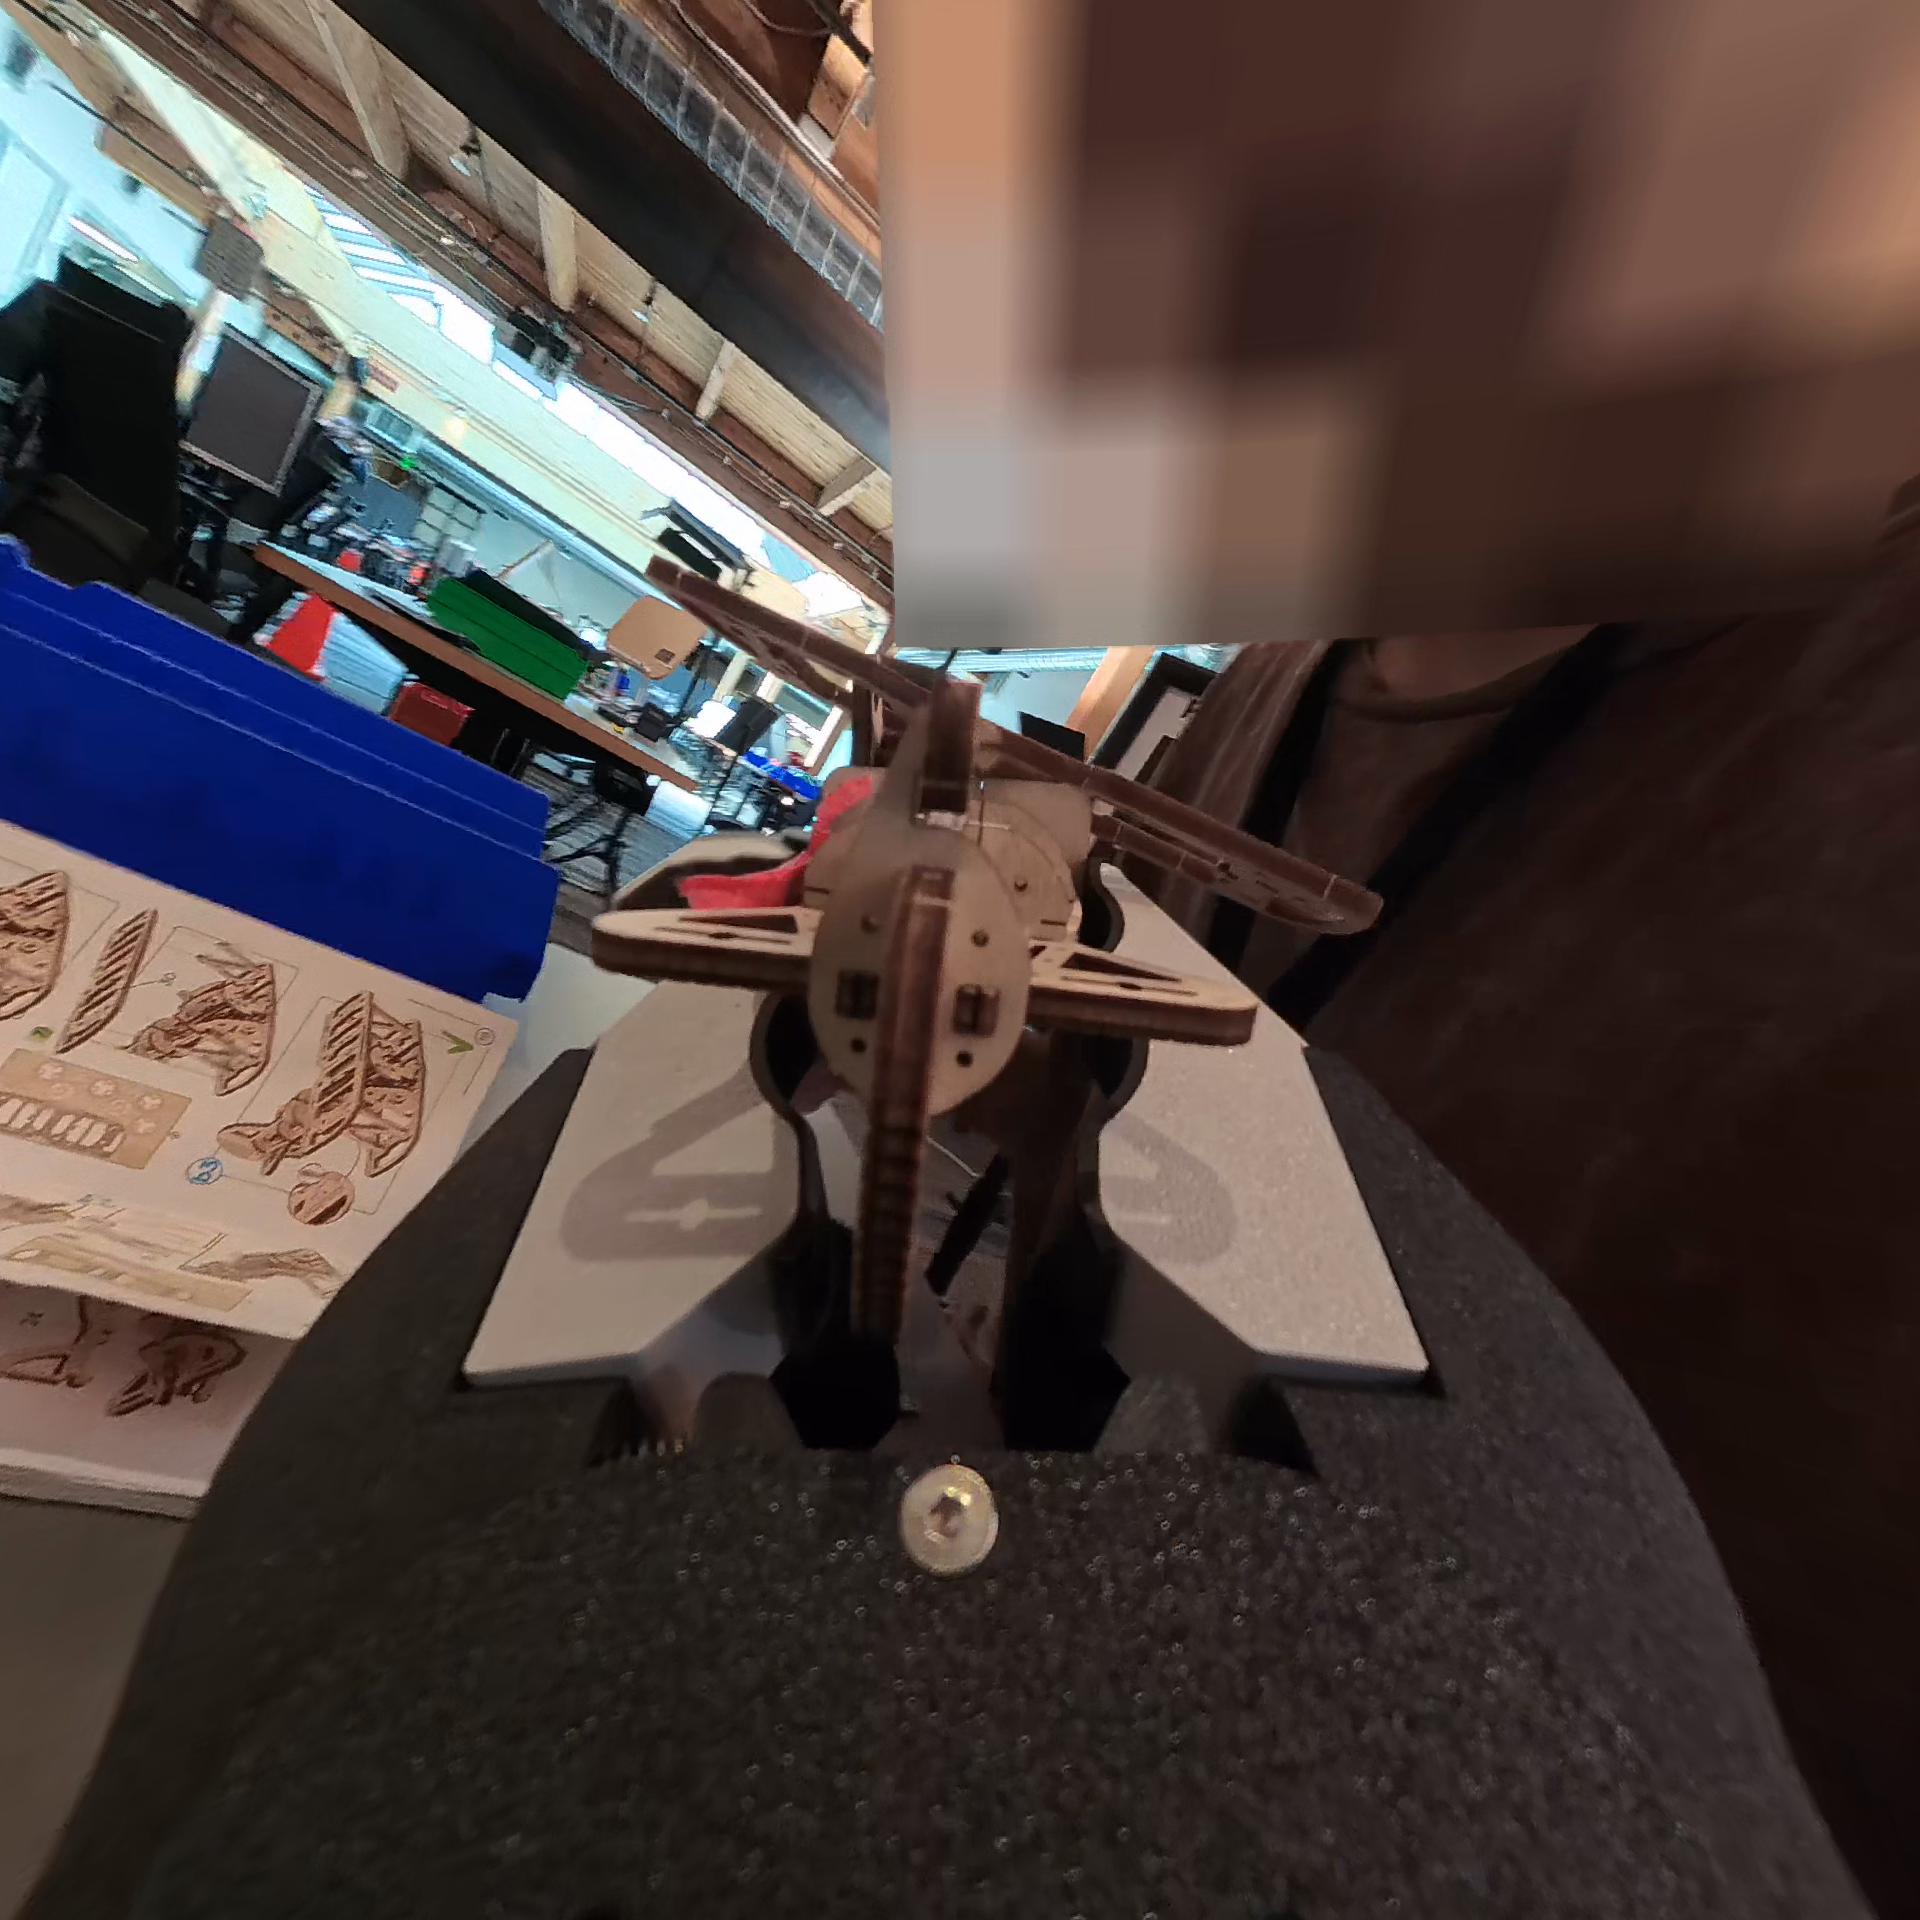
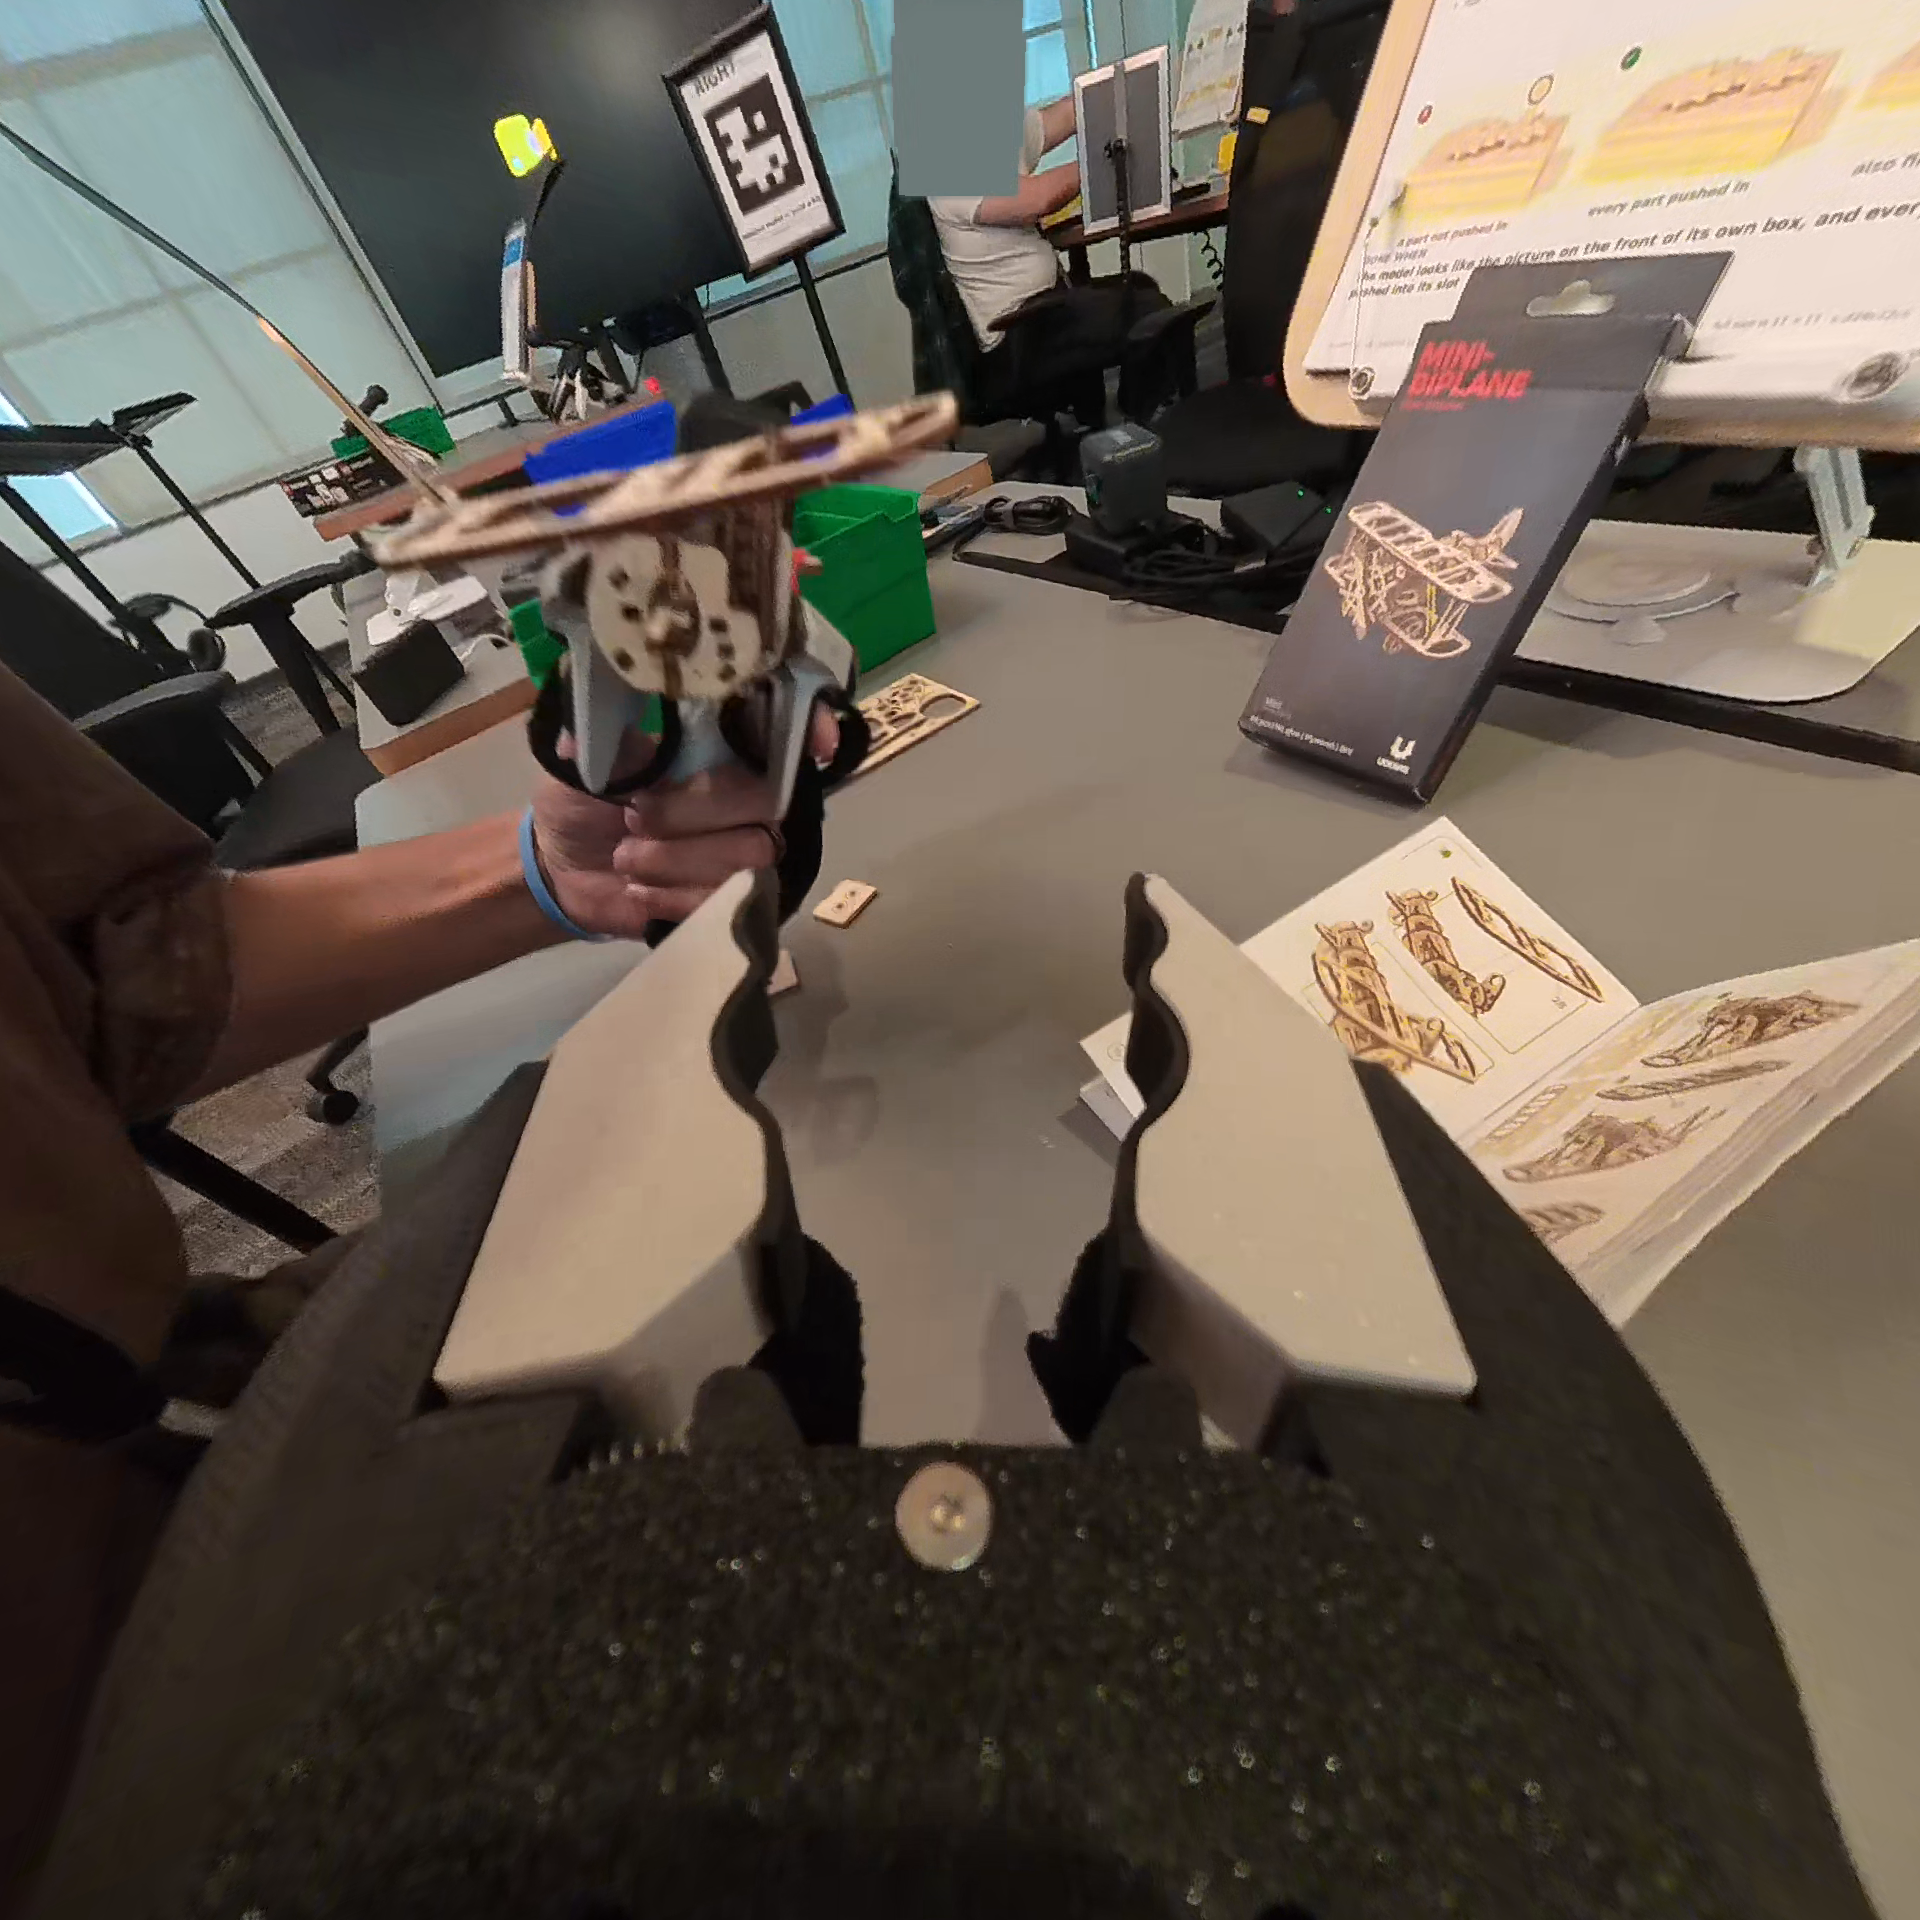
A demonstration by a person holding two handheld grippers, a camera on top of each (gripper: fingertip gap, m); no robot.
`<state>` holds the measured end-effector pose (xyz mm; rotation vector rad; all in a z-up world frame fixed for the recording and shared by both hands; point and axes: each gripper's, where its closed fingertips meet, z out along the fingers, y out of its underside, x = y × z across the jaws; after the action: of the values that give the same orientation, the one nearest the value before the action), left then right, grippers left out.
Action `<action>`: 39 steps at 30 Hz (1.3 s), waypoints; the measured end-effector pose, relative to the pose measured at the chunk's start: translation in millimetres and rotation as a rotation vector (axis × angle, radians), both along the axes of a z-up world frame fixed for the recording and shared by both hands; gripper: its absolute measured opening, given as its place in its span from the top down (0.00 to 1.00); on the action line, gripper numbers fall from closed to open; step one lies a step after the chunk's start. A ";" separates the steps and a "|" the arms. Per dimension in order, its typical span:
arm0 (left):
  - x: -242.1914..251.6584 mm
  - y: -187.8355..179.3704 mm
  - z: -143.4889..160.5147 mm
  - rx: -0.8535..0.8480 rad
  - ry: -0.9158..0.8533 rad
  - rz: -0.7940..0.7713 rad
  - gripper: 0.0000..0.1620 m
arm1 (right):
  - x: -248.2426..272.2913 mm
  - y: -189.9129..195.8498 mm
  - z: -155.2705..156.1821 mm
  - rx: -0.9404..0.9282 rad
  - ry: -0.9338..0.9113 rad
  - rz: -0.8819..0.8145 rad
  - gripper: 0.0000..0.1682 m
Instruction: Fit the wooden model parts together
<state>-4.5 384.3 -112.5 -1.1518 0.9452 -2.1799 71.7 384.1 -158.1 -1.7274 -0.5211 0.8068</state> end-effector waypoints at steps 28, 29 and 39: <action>-16.8 -36.3 -13.9 0.198 0.196 0.114 0.71 | -86.4 -8.8 31.9 -0.366 -0.452 0.302 0.50; -18.1 -37.3 -13.0 0.204 0.195 0.117 0.71 | -89.9 -11.4 30.9 -0.379 -0.448 0.323 0.52; -29.0 -52.6 -9.5 0.257 0.199 0.079 0.71 | -101.7 -32.3 33.1 -0.466 -0.498 0.478 0.53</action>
<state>-33.4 331.7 -122.0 -1.2707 1.2032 -1.8426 -30.0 351.8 -125.0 -2.2946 -1.1885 0.8719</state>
